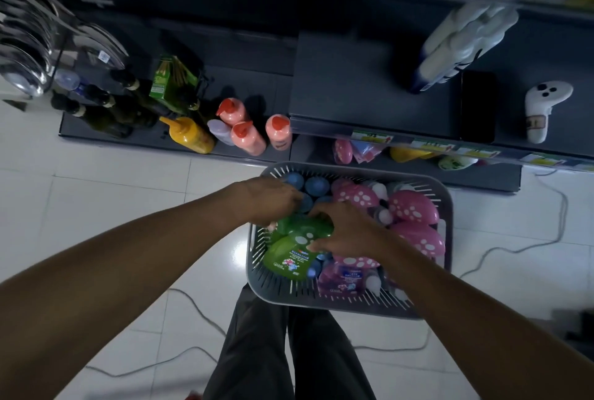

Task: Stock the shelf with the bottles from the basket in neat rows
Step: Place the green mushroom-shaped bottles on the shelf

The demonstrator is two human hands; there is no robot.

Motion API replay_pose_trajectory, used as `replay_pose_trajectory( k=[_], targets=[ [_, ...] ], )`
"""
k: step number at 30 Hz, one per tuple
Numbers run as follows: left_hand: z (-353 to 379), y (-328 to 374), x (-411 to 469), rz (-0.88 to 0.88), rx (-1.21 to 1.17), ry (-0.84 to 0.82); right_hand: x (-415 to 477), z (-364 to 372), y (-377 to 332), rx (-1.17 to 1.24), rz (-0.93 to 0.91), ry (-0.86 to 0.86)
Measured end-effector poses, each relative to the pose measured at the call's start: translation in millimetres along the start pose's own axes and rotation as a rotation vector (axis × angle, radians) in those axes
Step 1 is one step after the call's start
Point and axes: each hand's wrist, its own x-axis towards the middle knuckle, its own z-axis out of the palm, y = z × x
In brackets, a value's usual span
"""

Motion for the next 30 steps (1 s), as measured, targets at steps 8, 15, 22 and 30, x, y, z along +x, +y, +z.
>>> replay_pose_trajectory(
  k=[8, 15, 22, 30],
  targets=[
    [-35, 15, -38, -0.151, -0.063, 0.160, -39, -40, -30, -0.149, -0.114, 0.189],
    [-107, 30, -89, -0.357, -0.179, 0.300, -99, -96, -71, -0.320, -0.162, 0.356],
    [-190, 53, -149, -0.389, -0.053, 0.390, -166, -145, -108, -0.466, -0.183, 0.481],
    [-284, 83, -204, -0.360, 0.068, 0.525, -233, -192, -140, -0.535, -0.229, 0.589]
  ],
)
